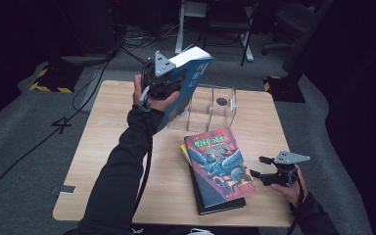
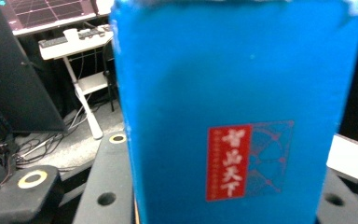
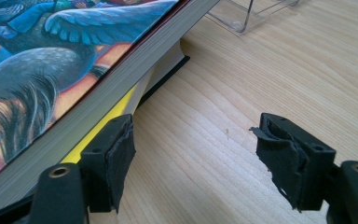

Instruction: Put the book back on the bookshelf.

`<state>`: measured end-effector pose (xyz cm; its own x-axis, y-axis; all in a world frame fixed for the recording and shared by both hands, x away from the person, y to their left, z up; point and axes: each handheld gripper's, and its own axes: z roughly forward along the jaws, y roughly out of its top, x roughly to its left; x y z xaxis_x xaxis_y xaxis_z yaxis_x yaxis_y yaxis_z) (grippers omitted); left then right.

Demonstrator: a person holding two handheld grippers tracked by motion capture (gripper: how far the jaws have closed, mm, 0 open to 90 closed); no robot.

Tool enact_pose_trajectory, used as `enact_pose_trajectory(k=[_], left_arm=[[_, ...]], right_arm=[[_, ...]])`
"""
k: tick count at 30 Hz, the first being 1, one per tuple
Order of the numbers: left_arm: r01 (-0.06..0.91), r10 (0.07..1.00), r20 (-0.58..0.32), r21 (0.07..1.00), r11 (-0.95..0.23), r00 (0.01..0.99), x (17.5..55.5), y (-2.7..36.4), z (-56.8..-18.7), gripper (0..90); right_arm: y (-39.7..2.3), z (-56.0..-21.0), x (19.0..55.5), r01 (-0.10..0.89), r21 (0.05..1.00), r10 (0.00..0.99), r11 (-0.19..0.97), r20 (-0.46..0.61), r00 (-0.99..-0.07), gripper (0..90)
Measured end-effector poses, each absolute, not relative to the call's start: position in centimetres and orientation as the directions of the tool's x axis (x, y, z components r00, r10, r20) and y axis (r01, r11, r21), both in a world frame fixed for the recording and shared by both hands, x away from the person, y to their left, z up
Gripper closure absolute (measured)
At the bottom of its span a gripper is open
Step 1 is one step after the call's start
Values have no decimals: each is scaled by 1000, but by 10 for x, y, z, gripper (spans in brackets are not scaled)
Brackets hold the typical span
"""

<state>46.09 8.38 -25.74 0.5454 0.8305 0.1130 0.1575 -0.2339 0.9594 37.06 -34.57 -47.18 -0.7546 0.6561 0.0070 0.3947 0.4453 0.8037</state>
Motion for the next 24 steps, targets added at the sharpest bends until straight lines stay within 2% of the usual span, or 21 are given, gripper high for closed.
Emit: enact_pose_trajectory(k=[24], left_arm=[[192, 900, 64, 968, -161, 432, 509, 59, -294, 603]], right_arm=[[-343, -472, 370, 386, 804, 644, 451, 7, -765, 287]])
